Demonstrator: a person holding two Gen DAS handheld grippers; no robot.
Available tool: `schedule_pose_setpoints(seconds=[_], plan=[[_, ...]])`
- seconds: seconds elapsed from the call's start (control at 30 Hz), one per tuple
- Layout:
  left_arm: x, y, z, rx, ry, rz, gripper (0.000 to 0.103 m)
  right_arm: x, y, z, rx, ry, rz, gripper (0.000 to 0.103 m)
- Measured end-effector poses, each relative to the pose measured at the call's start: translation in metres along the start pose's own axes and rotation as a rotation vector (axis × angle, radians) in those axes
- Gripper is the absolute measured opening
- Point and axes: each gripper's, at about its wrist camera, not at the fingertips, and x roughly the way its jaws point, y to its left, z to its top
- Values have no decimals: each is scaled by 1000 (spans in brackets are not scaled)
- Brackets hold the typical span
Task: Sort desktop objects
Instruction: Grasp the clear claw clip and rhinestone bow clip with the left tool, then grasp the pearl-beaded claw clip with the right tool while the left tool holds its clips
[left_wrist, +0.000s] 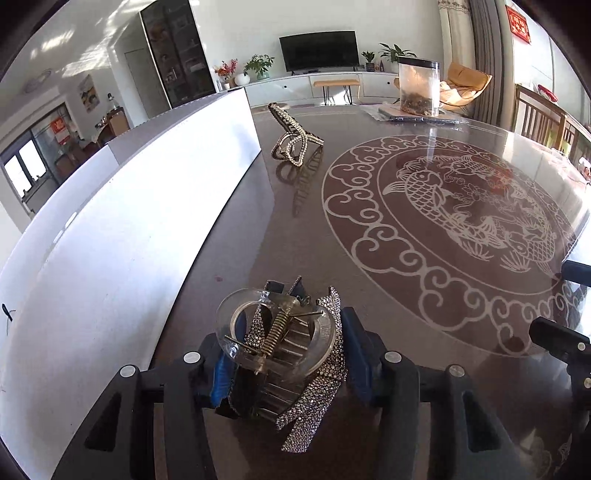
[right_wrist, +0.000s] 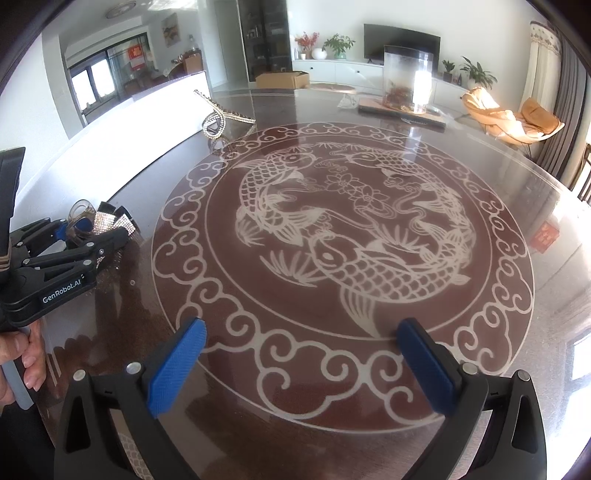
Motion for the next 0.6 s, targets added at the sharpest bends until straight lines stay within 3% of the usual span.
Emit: schedule_pose_setpoints(seconds=[0.23, 0.4, 0.47, 0.6], plan=[[3, 16, -2, -83, 20, -54, 55, 2, 2, 1, -12, 7, -17, 103], [5, 24, -7, -125, 44, -79, 74, 3, 7, 0, -33, 18, -45, 103], [6, 25, -9, -132, 49, -91, 75, 3, 6, 0, -33, 18, -44, 103], [6, 25, -10, -132, 51, -84, 77, 8, 6, 10, -67, 10, 17, 103]])
